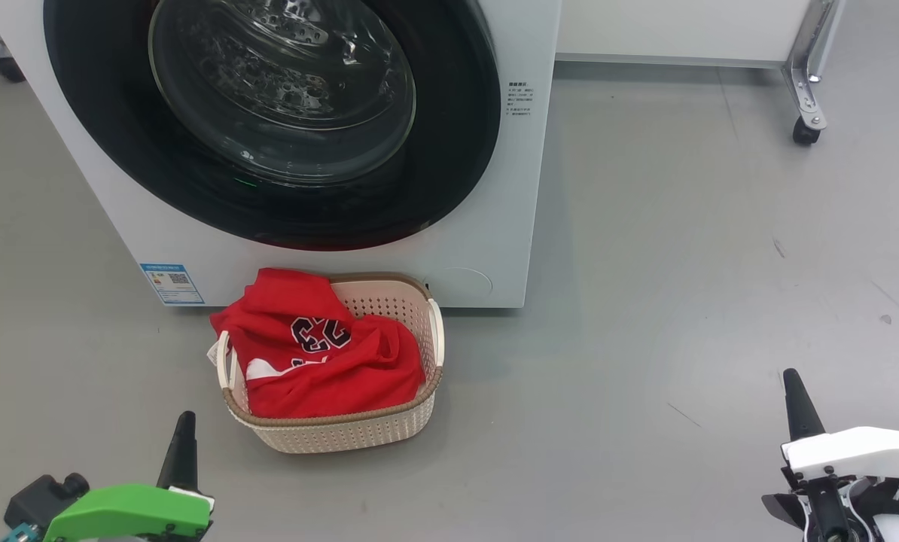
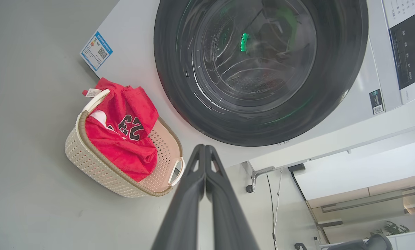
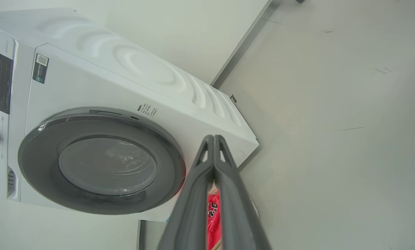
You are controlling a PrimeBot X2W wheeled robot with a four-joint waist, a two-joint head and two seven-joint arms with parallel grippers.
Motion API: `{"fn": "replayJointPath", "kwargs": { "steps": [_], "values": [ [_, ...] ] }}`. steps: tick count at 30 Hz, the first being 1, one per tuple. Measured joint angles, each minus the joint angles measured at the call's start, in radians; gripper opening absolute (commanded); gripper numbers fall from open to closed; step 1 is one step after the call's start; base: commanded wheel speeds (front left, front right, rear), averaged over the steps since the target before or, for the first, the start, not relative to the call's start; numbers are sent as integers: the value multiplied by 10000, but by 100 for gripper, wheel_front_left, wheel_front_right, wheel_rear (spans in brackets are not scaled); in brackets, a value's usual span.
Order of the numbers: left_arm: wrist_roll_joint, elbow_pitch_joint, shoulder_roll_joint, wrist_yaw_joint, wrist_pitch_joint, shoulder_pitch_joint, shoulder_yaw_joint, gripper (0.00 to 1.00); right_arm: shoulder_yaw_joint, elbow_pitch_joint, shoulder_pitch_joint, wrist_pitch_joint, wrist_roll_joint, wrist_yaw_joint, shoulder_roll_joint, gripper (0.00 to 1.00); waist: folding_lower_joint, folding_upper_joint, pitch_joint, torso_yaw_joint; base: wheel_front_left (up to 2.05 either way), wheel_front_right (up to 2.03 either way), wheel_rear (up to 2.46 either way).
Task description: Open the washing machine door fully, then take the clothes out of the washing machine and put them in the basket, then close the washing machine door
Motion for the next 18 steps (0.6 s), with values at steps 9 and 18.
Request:
{"fn": "replayJointPath", "kwargs": {
  "steps": [9,18],
  "values": [
    [-1024,52,23,-138,309,-129,234,0,-290,163,-144,286,997,157,111,0,0,0,4,-23,0,0,0],
    [-2111,96,56,-332,583,-182,522,0,-608,326,-346,585,2142,334,201,0,0,0,9,-48,0,0,0]
  ]
}}
